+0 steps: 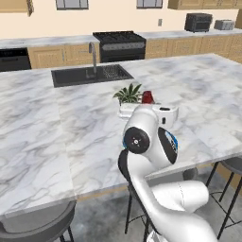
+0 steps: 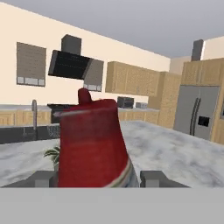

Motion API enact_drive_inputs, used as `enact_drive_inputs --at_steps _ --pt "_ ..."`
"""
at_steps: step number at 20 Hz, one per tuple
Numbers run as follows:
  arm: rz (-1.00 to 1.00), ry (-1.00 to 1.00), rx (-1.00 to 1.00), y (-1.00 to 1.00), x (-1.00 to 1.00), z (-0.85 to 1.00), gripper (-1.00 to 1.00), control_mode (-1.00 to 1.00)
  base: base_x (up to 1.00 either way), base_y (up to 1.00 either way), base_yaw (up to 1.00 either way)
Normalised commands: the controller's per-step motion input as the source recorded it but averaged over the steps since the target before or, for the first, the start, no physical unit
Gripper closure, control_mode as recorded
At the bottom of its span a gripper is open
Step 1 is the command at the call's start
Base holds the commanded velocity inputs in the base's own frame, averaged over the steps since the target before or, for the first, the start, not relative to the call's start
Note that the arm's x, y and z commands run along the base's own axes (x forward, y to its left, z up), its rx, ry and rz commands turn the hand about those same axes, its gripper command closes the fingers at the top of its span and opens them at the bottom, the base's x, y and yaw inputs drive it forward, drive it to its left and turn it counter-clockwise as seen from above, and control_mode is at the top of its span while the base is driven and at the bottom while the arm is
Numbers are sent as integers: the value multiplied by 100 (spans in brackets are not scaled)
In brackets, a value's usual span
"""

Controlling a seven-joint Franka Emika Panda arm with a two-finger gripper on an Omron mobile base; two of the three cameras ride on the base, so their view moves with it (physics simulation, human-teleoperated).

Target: Move the hot dog bun to the plate on the dining table and place the condiment next to that plate. Then navigate to the fridge and take the sausage and place it on the plate as well.

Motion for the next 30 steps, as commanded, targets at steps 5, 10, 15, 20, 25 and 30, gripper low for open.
enact_drive_inputs --at_steps 5,10,15,20,25,30 --pt "19 21 -8 46 30 -87 100 -100 0 0 0" --pt "30 8 0 4 18 -80 100 -100 0 0 0" --pt "2 -8 13 7 41 -68 100 -100 0 0 0" --pt "0 -1 12 23 43 -54 100 -100 0 0 0" --pt "0 4 4 22 51 -37 100 -100 0 0 0" --pt "0 4 0 17 48 -33 100 -100 0 0 0"
